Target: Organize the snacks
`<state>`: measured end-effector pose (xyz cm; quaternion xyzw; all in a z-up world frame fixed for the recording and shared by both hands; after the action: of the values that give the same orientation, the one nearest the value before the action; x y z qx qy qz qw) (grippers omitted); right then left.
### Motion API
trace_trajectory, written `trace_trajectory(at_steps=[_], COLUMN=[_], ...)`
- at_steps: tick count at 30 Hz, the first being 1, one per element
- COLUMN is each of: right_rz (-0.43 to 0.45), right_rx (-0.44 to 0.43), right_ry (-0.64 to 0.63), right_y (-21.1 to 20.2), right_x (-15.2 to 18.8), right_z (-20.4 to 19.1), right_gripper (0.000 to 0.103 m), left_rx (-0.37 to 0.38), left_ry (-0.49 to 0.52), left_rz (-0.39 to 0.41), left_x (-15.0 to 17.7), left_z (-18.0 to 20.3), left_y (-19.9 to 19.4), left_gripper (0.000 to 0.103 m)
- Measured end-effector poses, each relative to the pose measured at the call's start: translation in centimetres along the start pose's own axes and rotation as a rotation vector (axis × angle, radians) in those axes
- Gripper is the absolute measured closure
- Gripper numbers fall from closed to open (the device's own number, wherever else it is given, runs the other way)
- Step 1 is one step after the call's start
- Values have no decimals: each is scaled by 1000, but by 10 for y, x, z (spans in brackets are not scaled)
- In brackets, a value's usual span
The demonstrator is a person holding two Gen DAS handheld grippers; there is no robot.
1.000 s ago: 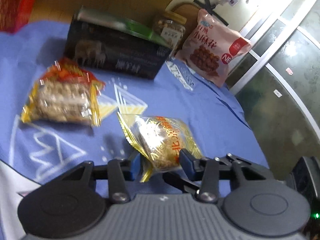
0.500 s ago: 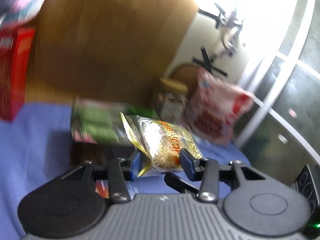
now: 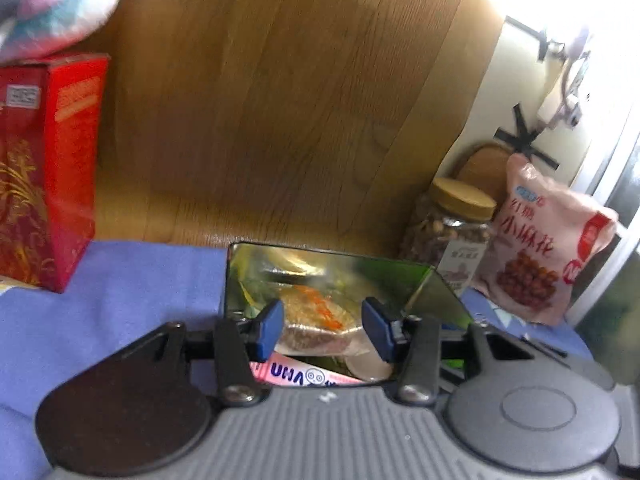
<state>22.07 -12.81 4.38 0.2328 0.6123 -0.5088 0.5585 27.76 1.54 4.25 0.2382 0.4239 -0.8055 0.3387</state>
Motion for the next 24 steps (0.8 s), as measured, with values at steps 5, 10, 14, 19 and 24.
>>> trace_trajectory(at_steps=[5, 10, 14, 19, 24], right_rz=[0, -37, -79, -93, -55], right_rx=[-24, -19, 4, 45, 59], right_ry=[132, 284, 348, 418, 424], right_y=[-40, -82, -101, -119, -133], right_x=[26, 69, 97, 114, 114], right_z=[-6, -18, -20, -14, -16], right_gripper=[56, 56, 56, 56, 56], left_rx=[50, 31, -18, -86, -149], left_ry=[9, 91, 130, 128, 147], left_rz=[15, 3, -28, -64, -52], left_x=[21, 81, 134, 173, 189], left_z=[11, 25, 23, 13, 5], left_y=[-44, -81, -89, -86, -87], left_gripper=[55, 54, 54, 54, 54])
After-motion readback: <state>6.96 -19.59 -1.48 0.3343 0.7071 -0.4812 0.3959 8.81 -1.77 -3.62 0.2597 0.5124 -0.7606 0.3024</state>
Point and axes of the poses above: each gripper's, at about its wrist camera, not at the fingertips, and y roughly the way its jaws point, z to its right, x to its underside, the point moved 7 cm from there along y, roughly the way its jaws point, and after that the axes turned 14 degrees about -y, right-handed, at the moved point
